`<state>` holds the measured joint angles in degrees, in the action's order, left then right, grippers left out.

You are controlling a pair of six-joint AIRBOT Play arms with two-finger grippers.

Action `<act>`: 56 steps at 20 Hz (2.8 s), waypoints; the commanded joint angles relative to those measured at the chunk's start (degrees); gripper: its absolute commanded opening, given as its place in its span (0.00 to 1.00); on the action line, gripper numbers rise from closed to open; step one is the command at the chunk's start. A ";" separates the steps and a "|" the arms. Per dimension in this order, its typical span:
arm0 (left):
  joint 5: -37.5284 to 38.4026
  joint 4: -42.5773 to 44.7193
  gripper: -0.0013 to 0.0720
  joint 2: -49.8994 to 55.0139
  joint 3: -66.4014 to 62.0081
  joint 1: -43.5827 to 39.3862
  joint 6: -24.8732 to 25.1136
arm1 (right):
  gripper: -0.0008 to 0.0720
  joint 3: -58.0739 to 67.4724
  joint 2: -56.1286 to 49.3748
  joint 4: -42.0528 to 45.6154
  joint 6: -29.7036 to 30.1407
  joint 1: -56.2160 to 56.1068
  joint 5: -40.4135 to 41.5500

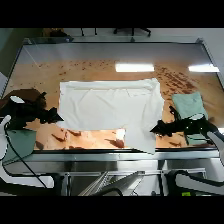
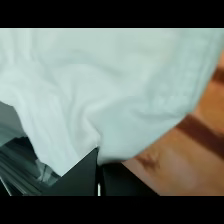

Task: Fold the shirts.

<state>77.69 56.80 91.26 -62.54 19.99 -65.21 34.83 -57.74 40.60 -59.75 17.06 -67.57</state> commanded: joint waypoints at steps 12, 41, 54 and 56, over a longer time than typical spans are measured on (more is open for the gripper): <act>2.62 10.32 0.03 -11.69 6.51 5.38 -5.75 | 0.04 6.51 16.00 0.87 -1.88 8.50 0.83; 12.41 7.50 0.96 20.04 -49.59 -7.87 -13.81 | 0.98 35.80 -26.97 -5.92 11.39 1.88 4.50; -2.56 -1.46 0.03 21.33 -50.60 -27.54 -12.46 | 0.04 47.54 -23.65 -4.59 5.68 -7.04 -3.91; -6.23 -1.33 0.03 24.70 -50.62 -34.21 -12.48 | 0.04 52.24 -20.39 -2.82 1.36 -7.23 -7.19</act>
<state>78.43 55.46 113.21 -113.10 -6.55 -77.97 81.49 -82.06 36.47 -52.97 10.63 -70.08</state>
